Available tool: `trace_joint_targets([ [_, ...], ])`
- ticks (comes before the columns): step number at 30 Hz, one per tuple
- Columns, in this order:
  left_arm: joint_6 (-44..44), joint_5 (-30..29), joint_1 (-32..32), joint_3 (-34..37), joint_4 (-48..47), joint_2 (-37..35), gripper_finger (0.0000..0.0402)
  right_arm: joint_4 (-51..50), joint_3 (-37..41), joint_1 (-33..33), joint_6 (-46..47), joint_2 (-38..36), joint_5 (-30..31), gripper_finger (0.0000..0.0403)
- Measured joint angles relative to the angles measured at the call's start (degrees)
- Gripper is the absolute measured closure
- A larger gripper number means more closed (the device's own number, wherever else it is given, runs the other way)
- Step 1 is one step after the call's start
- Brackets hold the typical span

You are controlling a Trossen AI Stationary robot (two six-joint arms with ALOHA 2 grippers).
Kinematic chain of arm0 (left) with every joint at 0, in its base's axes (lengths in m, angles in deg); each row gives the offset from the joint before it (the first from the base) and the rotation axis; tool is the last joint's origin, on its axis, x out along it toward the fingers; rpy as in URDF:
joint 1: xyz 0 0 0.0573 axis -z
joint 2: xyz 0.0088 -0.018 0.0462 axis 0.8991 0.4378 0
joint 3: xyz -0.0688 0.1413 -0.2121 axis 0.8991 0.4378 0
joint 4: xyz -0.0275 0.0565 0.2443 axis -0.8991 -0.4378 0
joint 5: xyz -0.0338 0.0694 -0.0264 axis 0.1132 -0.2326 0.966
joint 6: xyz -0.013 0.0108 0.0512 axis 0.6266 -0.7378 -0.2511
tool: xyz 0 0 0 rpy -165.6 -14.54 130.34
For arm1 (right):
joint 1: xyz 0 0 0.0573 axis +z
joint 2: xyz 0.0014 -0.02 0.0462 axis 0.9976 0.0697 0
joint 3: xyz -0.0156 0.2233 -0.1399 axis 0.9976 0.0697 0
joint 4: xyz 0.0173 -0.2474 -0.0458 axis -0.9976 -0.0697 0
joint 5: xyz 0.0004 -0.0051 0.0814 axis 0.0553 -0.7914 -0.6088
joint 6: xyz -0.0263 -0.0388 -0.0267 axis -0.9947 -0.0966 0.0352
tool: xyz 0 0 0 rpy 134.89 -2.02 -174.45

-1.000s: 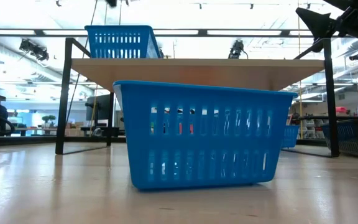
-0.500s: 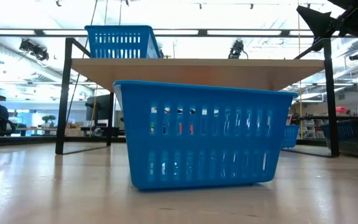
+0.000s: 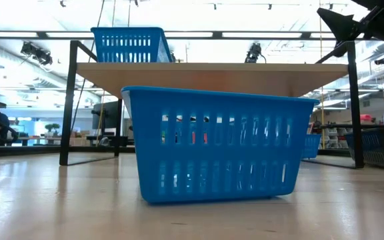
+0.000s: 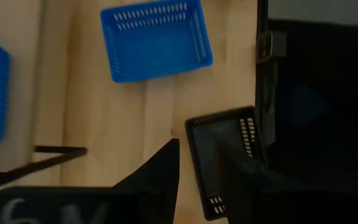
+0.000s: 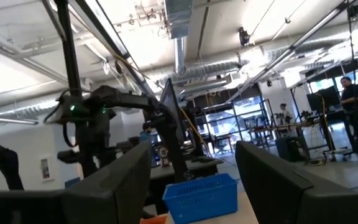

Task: Stack baskets on shelf by color
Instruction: Put the bottom left black basket on the shelf

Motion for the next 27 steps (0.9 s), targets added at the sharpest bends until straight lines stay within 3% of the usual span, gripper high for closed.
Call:
trace_joint_targets([
  [8,4.50,0.86,3.85,0.00,0.44,6.88,0.0296,0.64,0.00,0.04,3.12,2.43,-2.29,0.0163],
  [15,13.60,2.98,5.50,0.02,2.16,12.24,0.0296,4.14,0.00,0.04,2.03,2.83,-3.62,0.0163],
  [27,10.53,3.33,7.01,0.02,8.11,16.94,0.0296,6.62,0.00,0.04,-1.72,2.83,-3.80,0.0163],
])
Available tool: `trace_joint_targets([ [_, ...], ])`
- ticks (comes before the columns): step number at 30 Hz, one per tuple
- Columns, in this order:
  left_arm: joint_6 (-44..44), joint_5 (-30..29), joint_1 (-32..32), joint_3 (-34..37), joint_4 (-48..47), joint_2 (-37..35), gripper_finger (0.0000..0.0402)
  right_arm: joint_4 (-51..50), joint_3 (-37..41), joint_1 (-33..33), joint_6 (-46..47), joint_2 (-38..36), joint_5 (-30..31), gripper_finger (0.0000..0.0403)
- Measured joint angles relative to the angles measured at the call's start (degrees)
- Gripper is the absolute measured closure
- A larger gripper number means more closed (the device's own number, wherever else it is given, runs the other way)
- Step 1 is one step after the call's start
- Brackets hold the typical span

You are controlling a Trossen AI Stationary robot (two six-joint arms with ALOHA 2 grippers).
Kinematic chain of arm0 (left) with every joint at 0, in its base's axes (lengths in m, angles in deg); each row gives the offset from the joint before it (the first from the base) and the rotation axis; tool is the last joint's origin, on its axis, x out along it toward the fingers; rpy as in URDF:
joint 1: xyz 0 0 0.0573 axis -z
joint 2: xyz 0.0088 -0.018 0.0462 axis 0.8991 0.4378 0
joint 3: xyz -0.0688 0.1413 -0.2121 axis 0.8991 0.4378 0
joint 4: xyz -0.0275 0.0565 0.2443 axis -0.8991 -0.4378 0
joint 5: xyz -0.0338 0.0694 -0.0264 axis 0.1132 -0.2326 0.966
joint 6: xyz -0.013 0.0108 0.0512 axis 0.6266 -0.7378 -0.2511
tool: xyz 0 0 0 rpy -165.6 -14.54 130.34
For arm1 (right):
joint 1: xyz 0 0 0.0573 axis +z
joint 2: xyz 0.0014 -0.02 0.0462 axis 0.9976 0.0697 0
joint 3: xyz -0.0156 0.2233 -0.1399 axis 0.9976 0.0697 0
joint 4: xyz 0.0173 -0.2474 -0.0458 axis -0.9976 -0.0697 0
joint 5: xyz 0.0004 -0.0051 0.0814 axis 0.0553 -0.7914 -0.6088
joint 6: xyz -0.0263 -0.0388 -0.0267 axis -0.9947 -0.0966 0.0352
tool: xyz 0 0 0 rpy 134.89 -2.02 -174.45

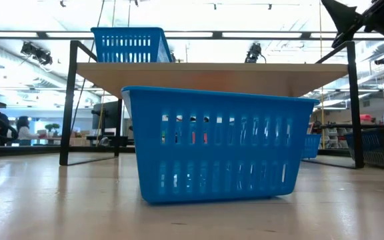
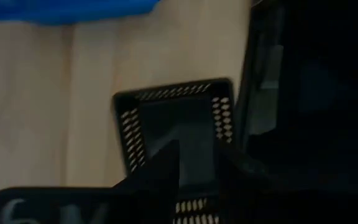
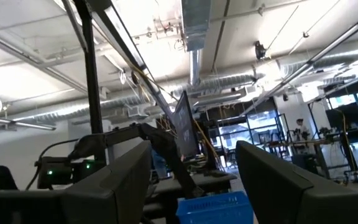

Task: Stack baskets on shelf by color
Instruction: Put the bottom left black basket on the shelf

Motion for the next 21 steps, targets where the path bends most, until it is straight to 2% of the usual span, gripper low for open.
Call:
trace_joint_targets([
  [5,-13.44,3.01,0.73,0.02,0.68,1.75,0.0296,-0.39,0.00,0.00,1.24,0.00,-2.24,0.0163],
  [9,-22.94,5.47,3.14,0.02,-2.78,2.61,0.0296,-0.50,0.00,0.00,2.91,0.00,-4.27,0.0163],
  [15,-27.36,4.87,6.96,0.02,-9.33,2.91,0.0296,-1.09,0.00,0.00,6.90,0.68,-5.93,0.0163],
  [21,-36.36,4.92,8.90,0.00,-9.39,3.98,0.0296,-2.34,0.00,0.00,9.47,0.74,-5.93,0.0163],
])
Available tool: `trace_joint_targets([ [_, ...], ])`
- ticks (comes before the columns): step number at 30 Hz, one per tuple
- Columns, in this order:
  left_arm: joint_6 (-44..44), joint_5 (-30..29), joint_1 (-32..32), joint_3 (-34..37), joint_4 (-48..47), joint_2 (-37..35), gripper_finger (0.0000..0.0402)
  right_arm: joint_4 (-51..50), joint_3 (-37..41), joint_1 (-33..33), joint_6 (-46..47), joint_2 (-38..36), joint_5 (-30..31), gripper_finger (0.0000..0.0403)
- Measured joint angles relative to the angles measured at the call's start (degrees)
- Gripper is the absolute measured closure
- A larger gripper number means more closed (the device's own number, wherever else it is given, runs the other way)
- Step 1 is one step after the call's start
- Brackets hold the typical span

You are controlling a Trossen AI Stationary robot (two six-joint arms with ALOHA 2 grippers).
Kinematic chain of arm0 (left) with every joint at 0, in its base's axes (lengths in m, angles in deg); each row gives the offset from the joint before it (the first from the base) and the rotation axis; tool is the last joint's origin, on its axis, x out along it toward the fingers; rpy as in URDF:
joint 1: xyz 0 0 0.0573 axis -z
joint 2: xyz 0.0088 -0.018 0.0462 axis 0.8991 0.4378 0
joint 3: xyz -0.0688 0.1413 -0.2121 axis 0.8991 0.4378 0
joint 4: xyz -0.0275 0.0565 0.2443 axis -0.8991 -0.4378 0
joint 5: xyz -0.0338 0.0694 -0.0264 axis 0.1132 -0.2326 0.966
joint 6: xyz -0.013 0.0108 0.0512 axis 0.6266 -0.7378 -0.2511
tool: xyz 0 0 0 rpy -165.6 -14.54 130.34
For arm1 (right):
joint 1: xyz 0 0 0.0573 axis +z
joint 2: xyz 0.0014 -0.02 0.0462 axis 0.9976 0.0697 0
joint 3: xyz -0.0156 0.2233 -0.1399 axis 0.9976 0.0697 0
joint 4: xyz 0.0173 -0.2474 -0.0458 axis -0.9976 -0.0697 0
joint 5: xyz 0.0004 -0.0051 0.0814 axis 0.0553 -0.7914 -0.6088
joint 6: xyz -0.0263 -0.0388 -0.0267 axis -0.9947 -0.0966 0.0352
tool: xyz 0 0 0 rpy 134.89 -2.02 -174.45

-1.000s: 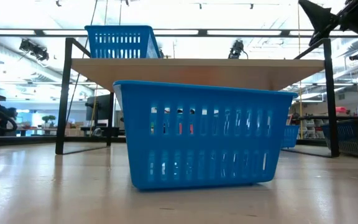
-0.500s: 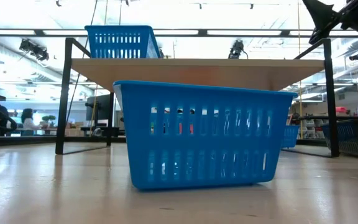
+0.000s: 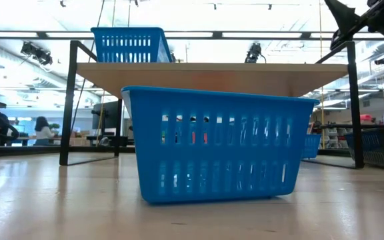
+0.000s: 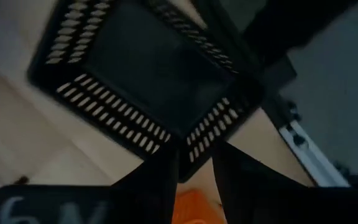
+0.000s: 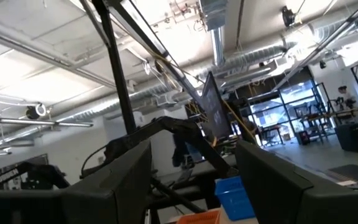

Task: Stack baskets on shelf by color
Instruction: Put the bottom left black basket on the shelf

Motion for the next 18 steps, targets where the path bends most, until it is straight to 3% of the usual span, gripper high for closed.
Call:
trace_joint_targets([
  [9,-10.98,3.85,1.10,0.02,-2.64,5.36,0.0265,-0.87,0.00,0.00,0.57,-0.02,-0.48,0.0163],
  [18,-13.00,3.65,1.42,0.02,-2.44,6.41,0.0211,-1.51,0.00,0.00,1.52,-0.02,-0.92,0.0163],
])
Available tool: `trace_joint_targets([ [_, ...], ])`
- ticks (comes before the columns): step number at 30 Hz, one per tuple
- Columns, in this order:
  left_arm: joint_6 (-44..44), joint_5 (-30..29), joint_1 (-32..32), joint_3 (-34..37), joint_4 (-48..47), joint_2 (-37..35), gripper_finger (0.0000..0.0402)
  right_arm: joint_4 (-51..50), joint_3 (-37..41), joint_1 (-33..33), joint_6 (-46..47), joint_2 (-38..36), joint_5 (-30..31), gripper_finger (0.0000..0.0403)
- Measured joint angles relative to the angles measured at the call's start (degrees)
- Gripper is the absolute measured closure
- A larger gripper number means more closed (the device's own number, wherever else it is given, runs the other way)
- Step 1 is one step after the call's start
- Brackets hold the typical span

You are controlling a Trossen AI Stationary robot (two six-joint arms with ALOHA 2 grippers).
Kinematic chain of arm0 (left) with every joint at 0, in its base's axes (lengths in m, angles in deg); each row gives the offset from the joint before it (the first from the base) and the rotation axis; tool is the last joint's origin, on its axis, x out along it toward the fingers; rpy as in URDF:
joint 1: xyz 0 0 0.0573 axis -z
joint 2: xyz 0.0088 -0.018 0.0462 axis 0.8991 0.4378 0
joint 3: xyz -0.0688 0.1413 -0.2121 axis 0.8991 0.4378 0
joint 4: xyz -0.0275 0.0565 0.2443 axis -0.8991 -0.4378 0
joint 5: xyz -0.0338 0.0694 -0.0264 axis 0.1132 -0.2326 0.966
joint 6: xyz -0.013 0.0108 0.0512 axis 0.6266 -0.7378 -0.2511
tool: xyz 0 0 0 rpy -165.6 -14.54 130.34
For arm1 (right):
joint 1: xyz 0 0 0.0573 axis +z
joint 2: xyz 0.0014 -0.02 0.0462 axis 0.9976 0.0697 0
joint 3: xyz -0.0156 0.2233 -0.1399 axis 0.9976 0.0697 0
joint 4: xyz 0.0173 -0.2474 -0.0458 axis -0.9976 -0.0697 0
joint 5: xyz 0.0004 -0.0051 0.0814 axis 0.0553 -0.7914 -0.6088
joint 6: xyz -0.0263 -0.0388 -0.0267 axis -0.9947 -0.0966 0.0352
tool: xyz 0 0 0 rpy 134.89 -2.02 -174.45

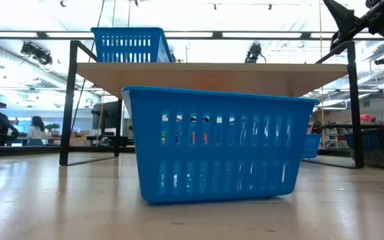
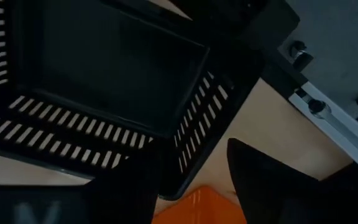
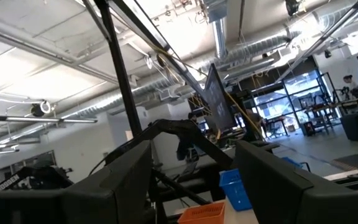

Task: Stack baskets on shelf by color
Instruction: Put the bottom left black basket on the shelf

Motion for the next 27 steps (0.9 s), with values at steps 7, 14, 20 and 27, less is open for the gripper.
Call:
trace_joint_targets([
  [7,-0.46,1.53,0.39,7.58,7.90,0.10,0.0196,-0.01,0.00,0.00,-0.02,0.00,0.00,0.0163],
  [14,-1.47,-7.54,-0.36,9.97,7.90,0.14,0.0247,0.00,0.00,0.00,-0.18,0.00,0.00,0.0163],
  [20,2.46,-2.82,-2.92,9.88,8.46,0.04,0.0379,-0.02,0.00,0.00,-0.18,0.00,-0.02,0.0163],
  [27,2.98,-3.70,-4.19,4.41,8.88,0.00,0.0396,-0.11,0.00,0.00,0.23,0.00,-0.02,0.0163],
])
